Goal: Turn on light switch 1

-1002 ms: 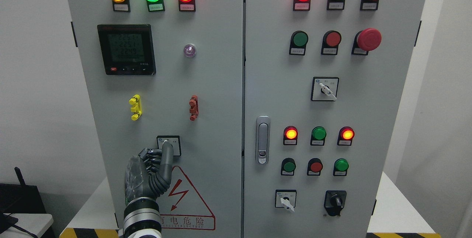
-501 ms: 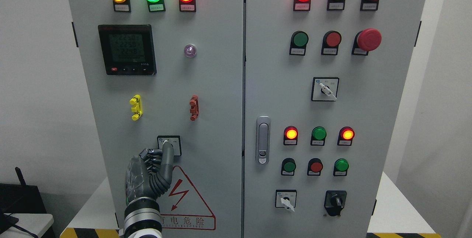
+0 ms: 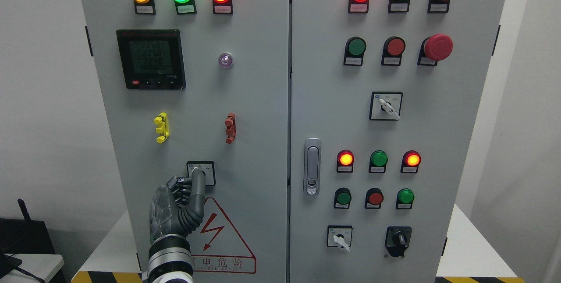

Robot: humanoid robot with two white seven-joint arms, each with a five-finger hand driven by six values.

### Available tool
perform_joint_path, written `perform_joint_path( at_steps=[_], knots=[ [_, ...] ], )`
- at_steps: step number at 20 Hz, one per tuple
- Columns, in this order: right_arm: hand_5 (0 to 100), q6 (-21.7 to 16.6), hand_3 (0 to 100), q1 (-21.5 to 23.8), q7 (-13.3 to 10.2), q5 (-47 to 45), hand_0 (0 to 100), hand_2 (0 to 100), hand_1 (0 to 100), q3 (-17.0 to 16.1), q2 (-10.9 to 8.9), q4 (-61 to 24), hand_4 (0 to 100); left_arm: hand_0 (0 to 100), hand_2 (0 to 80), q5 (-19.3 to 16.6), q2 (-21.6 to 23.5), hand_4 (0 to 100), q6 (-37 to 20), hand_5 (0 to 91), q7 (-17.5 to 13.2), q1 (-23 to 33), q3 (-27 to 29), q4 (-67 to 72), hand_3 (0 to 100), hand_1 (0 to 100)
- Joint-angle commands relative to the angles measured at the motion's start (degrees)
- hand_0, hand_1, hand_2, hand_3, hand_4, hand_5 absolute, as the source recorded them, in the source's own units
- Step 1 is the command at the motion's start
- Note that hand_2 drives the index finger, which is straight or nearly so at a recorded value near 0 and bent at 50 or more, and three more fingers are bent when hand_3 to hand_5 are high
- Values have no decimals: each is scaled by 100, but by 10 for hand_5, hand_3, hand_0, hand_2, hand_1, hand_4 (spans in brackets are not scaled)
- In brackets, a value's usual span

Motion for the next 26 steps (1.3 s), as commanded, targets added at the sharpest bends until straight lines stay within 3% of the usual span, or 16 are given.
perform_joint_path(
  at_steps=[1,14,24,26],
  knots=[
    [0,-5,0,-5,-3,-141,120,0,389,97,2,0,0,672,427,12,1,877,1,865,8,-1,4,8,809,158],
    [0,-5,0,3,-3,-141,120,0,389,97,2,0,0,685,428,21,1,889,-8,867,8,-36,4,17,828,98],
    [0,-5,0,-5,-3,-141,120,0,389,97,2,0,0,604,429,21,1,892,-8,869,8,-36,-5,17,831,75],
    [0,4,0,3,-3,-141,120,0,389,97,-7,0,0,524,429,21,1,892,-8,869,8,-36,-5,17,831,73]
  ],
)
